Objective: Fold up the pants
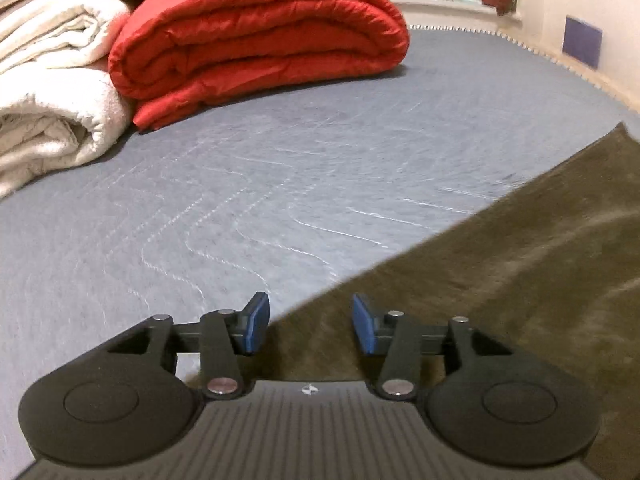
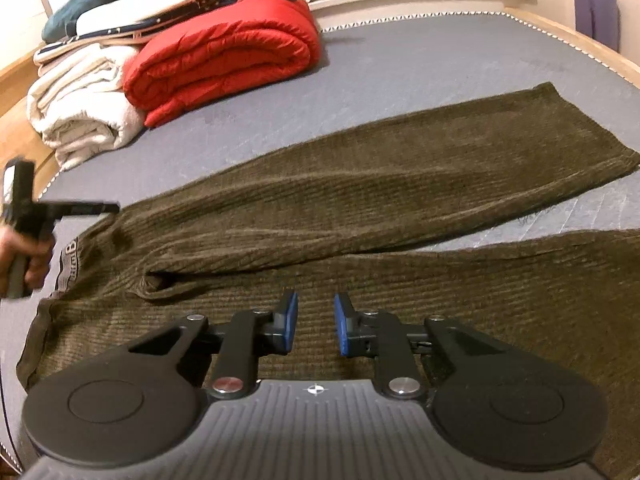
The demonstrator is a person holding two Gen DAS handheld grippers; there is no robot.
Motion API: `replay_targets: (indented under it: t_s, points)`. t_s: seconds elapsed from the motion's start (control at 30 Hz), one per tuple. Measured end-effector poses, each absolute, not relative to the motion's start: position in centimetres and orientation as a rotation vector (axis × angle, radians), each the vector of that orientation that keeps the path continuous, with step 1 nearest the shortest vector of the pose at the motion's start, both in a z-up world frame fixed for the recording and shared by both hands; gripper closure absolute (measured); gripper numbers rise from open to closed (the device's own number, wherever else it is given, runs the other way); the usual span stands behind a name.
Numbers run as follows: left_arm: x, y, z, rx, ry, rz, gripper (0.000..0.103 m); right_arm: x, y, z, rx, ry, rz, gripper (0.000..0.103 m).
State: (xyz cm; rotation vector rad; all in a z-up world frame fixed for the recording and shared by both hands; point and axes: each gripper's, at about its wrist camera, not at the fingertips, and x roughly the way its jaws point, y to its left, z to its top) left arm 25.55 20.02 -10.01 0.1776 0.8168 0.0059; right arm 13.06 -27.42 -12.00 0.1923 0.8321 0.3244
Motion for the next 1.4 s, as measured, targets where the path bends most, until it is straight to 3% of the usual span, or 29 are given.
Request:
replay_targets:
  t_s: [0.13,0.4,0.43,0.47,0.5,0.57,0.67,0.93,1.2,1.33,1.4]
  points:
    - [28.0,20.6,-11.8,0.195,0.895,-0.12,0.051,13.1,-27.6,-12.3,0.197,0.848,0.316,0.081]
    - [29.7,21.6,-13.0,0.187,0.967,-0.22,0.036,12.9,-28.5,-12.0,0.191,0.843,0.306,0.081]
    - [29.8,21.6,-13.0,0.194,0.97,-0.223,0.039,12.9,-28.6,-11.9,0.189,0.842,0.304,0.081]
    - [29.7,21.3,-12.9,0.203,0.971,-0.232,0.059,12.9,-28.7,-11.9,0.187,0.839,0.303,0.081]
    - [29.5,20.8,-12.7,0.209,0.969,-0.262,0.071,12.8,-28.8,-11.8,0.184,0.836,0.301,0.081]
    - [28.2,19.1,-12.0,0.31,0.935,-0.244,0.085,12.8,-29.1,-11.6,0.185,0.832,0.298,0.081]
    - [25.0,17.7,-10.2,0.37,0.866,-0.232,0.091,12.7,-29.7,-11.1,0.199,0.818,0.287,0.081]
    - [8.6,11.8,-2.8,0.405,0.666,-0.297,0.093,11.9,-31.9,-9.0,0.246,0.726,0.275,0.082]
    - [-6.3,4.4,-5.3,0.415,0.725,-0.31,0.093,12.7,-36.2,-8.7,0.382,0.701,0.182,0.082]
    - [-7.5,3.1,-7.9,0.45,0.871,-0.277,0.09,14.5,-40.5,-8.5,0.468,0.672,0.104,0.082]
    - [-7.8,3.3,-6.8,0.364,0.869,-0.275,0.077,16.1,-43.8,-8.7,0.54,0.661,0.076,0.082]
